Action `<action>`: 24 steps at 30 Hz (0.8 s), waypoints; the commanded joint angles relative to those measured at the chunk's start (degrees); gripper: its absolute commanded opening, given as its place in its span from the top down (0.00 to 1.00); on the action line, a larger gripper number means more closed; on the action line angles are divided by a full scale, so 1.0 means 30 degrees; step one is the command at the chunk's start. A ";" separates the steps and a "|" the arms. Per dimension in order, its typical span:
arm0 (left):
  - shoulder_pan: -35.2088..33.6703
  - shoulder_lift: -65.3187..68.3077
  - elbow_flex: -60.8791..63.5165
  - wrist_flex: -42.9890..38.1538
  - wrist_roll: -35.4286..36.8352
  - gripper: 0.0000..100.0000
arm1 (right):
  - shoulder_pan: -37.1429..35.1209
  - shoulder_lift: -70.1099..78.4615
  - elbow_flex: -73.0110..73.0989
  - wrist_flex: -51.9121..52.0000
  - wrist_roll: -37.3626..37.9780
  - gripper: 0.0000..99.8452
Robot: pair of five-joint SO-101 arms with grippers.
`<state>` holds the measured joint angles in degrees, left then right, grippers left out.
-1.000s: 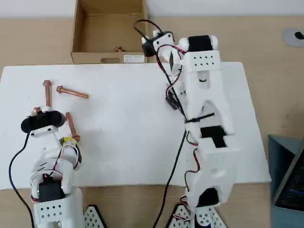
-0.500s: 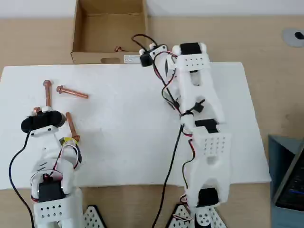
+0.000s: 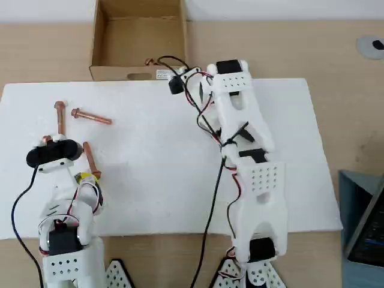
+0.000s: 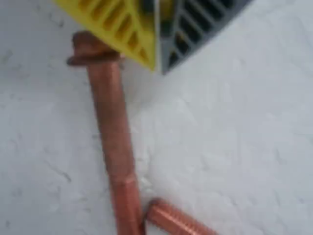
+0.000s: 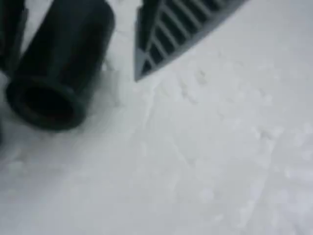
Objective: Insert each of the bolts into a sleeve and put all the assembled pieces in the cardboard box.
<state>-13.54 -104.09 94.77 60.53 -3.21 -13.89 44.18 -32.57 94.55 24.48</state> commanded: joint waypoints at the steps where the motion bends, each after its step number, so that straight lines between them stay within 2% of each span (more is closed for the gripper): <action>1: -0.0205 -0.0103 -0.0059 -0.0322 -0.0117 1.00 | -0.0249 0.0864 0.0132 -0.0205 -0.0029 0.82; 3: -0.0205 -0.0103 -0.0059 -0.0322 -0.0117 1.00 | -0.0308 0.1158 0.0103 -0.0205 -0.0029 0.85; 7: -0.0205 -0.0103 -0.0029 -0.0322 -0.0117 1.00 | -0.0454 0.1187 0.0103 -0.0381 -0.0029 0.99; 12: -0.0205 -0.0103 -0.0029 -0.0352 -0.0117 1.00 | -0.0542 0.1187 -0.1480 0.0322 -0.0029 0.99; 19: -0.0205 -0.0103 -0.0029 -0.0352 -0.0147 1.00 | -0.0484 0.1128 -0.8073 0.2667 -0.1084 0.99; 24: -0.0088 -0.0103 -0.0029 -0.0322 -0.0147 1.00 | -0.0542 -0.1978 -0.8103 0.2667 -0.2139 0.99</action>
<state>-13.54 -104.09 94.95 60.53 -3.21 -14.86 47.08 -54.46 101.05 19.82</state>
